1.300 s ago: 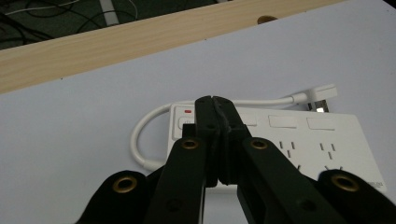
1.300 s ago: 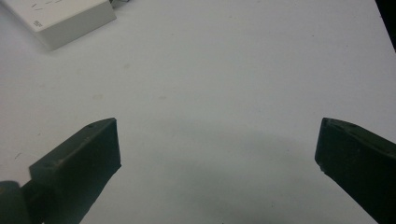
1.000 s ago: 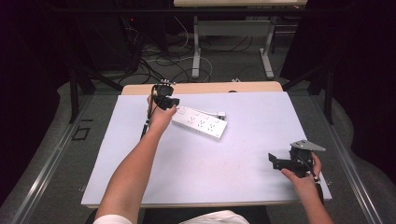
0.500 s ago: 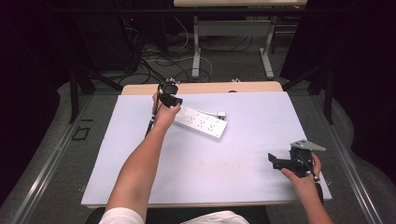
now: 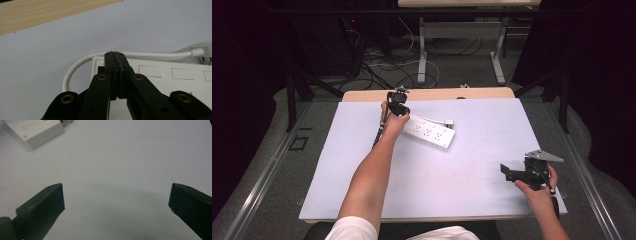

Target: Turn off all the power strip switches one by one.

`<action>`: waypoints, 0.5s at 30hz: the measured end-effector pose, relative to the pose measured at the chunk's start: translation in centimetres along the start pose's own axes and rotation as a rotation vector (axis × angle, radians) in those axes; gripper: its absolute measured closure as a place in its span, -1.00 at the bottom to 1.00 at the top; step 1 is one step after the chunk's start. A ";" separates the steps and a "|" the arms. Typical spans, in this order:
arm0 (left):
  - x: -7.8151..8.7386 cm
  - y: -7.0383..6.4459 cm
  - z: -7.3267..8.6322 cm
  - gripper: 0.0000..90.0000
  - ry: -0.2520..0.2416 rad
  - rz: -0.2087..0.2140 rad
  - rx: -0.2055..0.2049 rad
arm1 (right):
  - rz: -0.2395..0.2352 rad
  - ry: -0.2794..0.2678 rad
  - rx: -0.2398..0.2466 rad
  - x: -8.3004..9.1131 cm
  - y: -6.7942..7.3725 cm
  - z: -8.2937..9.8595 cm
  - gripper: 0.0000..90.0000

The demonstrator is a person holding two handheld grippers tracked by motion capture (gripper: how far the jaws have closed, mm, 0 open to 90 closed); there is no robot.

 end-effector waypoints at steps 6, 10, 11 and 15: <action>-0.7 0.1 -0.1 1.00 0.012 -0.008 -0.002 | 0.006 -0.001 -0.009 -0.1 0.1 0.0 -1.00; -1.1 0.1 0.1 1.00 0.027 -0.012 -0.002 | 0.000 0.008 -0.009 -0.1 0.0 0.1 -1.00; -1.2 0.1 0.1 1.00 0.024 -0.012 -0.001 | 0.001 0.008 -0.012 -0.1 0.0 0.2 -1.00; -1.5 0.2 0.3 1.00 0.042 -0.015 -0.002 | 0.001 0.008 -0.010 0.0 0.0 0.2 -1.00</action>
Point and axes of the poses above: each handheld gripper's, and its own axes: x roughly backward along the jaws, z roughly out of its underside, y roughly to its left, the point moved 5 cm from there along -x, roughly forward along the jaws, and after that the axes turned 4 degrees about x, right-handed, at the moved point
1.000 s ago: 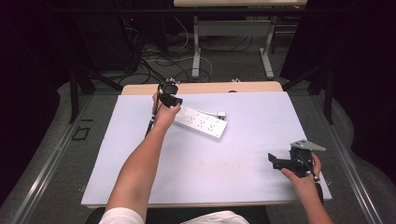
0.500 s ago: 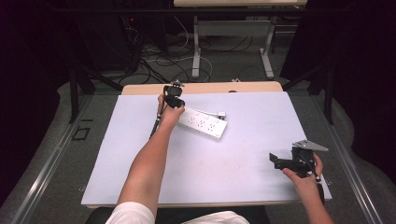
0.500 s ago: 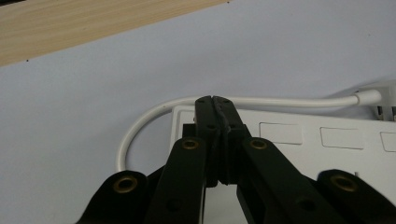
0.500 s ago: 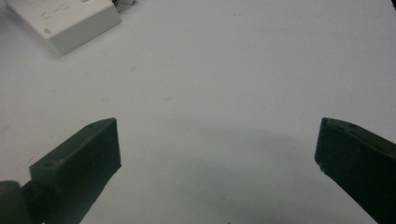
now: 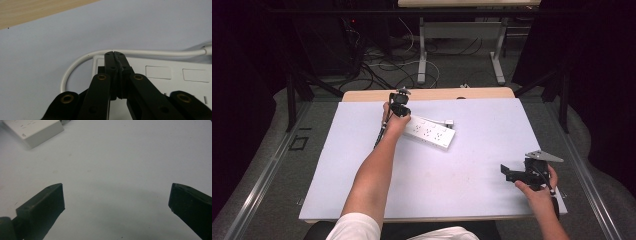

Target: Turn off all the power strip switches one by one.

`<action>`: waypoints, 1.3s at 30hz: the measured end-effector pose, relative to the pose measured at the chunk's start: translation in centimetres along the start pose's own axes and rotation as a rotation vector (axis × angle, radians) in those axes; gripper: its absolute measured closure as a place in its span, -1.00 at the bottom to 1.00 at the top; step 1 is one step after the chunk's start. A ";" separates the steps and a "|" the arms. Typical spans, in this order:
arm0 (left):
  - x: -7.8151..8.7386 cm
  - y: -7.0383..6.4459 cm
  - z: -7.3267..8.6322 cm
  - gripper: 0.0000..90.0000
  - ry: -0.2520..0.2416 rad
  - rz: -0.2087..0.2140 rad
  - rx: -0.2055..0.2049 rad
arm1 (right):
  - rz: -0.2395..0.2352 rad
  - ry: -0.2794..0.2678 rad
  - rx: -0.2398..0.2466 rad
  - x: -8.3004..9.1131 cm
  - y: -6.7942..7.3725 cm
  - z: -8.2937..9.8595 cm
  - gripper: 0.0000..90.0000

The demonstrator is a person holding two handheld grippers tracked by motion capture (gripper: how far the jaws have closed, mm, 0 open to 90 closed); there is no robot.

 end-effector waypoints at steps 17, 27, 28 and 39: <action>-0.7 0.1 0.4 1.00 0.039 -0.021 -0.037 | 0.007 -0.004 0.001 0.2 -0.2 0.0 -1.00; -0.8 0.0 0.4 1.00 0.043 -0.029 -0.052 | 0.016 -0.016 -0.004 0.4 -0.4 -0.2 -1.00; -0.8 0.0 0.4 1.00 0.039 -0.030 -0.051 | 0.016 -0.012 -0.004 0.4 -0.4 -0.1 -1.00; 0.3 0.1 0.5 1.00 0.004 -0.018 -0.029 | 0.012 -0.010 0.004 0.3 -0.3 -0.1 -1.00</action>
Point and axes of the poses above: each handheld gripper's, and its own axes: x roughly backward along the jaws, z roughly out of its underside, y roughly to its left, the point moved 5 cm from there along -x, roughly forward along the jaws, and after that the axes turned 4 degrees about x, right-handed, at the moved point
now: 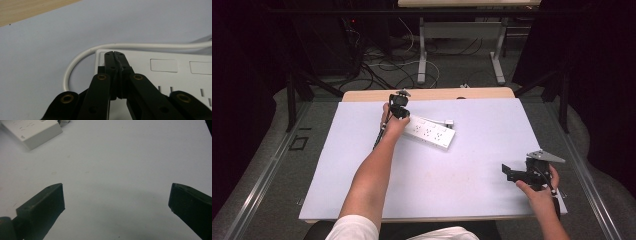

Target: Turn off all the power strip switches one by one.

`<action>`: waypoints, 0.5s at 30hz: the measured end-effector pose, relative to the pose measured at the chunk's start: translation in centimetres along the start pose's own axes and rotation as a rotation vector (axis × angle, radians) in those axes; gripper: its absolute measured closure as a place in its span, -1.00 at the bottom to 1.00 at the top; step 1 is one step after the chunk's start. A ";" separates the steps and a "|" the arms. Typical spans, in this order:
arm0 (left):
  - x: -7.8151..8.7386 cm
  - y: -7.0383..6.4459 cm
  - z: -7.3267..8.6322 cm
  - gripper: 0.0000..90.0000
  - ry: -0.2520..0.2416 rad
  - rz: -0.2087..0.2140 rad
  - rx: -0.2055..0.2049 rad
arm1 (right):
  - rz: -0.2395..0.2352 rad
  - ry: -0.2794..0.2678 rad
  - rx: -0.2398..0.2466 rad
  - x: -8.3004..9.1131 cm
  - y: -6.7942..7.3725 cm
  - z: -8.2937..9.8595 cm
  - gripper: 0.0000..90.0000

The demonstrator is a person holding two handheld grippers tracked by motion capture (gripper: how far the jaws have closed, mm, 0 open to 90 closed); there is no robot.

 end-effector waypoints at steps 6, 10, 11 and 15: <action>0.9 -0.8 -0.3 1.00 -0.026 0.022 -0.012 | 0.005 -0.008 -0.002 -0.1 0.2 -0.1 -1.00; 1.1 -1.4 -0.5 1.00 -0.035 0.034 -0.019 | -0.005 -0.001 0.006 -0.1 0.2 -0.1 -1.00; 1.1 -1.5 -0.6 1.00 -0.033 0.037 -0.021 | -0.006 0.001 0.006 -0.1 0.2 -0.1 -1.00; 1.0 -2.0 -0.6 1.00 -0.035 0.047 -0.026 | 0.000 -0.006 0.010 -0.3 0.2 -0.1 -1.00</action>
Point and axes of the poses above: each handheld gripper's, and its own axes: x roughly backward along the jaws, z roughly out of its underside, y roughly to its left, the point moved 5 cm from there along -x, roughly forward along the jaws, and after that the axes turned 4 degrees about x, right-handed, at the moved point
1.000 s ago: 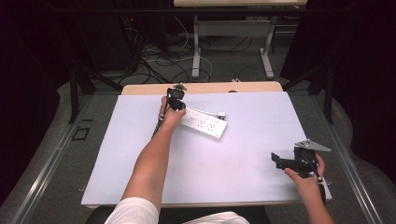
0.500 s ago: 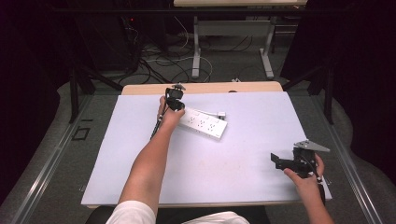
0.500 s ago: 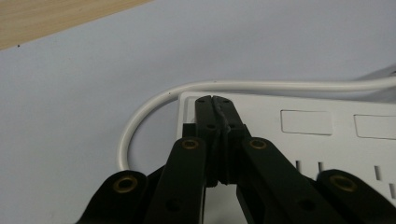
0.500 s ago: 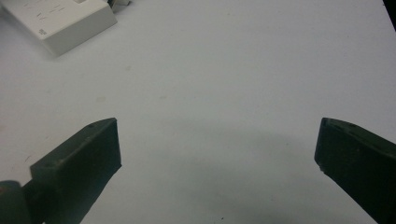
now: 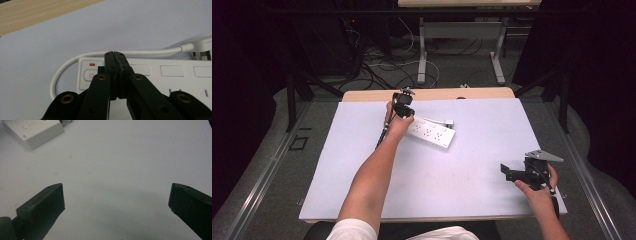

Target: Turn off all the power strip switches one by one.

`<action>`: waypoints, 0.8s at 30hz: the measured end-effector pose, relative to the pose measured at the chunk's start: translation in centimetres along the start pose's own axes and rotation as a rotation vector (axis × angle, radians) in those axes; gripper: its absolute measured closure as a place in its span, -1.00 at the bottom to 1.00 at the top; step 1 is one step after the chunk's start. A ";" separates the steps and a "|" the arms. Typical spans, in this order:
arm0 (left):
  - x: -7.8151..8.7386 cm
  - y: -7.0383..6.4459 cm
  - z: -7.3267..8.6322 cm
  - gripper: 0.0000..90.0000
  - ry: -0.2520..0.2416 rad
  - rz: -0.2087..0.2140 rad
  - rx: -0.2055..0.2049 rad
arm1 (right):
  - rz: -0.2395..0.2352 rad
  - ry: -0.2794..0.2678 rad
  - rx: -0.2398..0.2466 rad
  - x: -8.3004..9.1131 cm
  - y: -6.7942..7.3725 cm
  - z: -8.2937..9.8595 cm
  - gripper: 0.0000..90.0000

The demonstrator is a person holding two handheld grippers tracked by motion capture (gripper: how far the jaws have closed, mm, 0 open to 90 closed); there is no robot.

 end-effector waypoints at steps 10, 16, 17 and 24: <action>-0.3 -1.0 0.0 1.00 0.003 0.023 -0.010 | -0.008 0.006 0.002 0.1 -0.1 0.0 -1.00; -0.3 -1.8 -0.2 1.00 -0.002 0.035 -0.020 | -0.004 0.007 -0.007 0.0 0.0 0.0 -1.00; -0.4 -2.0 -0.2 1.00 0.000 0.038 -0.021 | -0.009 0.008 -0.003 0.1 0.0 0.0 -1.00; -0.8 -2.8 -0.2 1.00 0.003 0.054 -0.033 | -0.008 0.009 -0.002 0.1 0.0 0.1 -1.00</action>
Point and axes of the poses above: each handheld gripper's, and its own axes: x roughly backward along the jaws, z roughly out of its underside, y roughly to its left, the point moved 5 cm from there along -x, roughly forward along the jaws, and after that the axes turned 4 degrees about x, right-handed, at the moved point
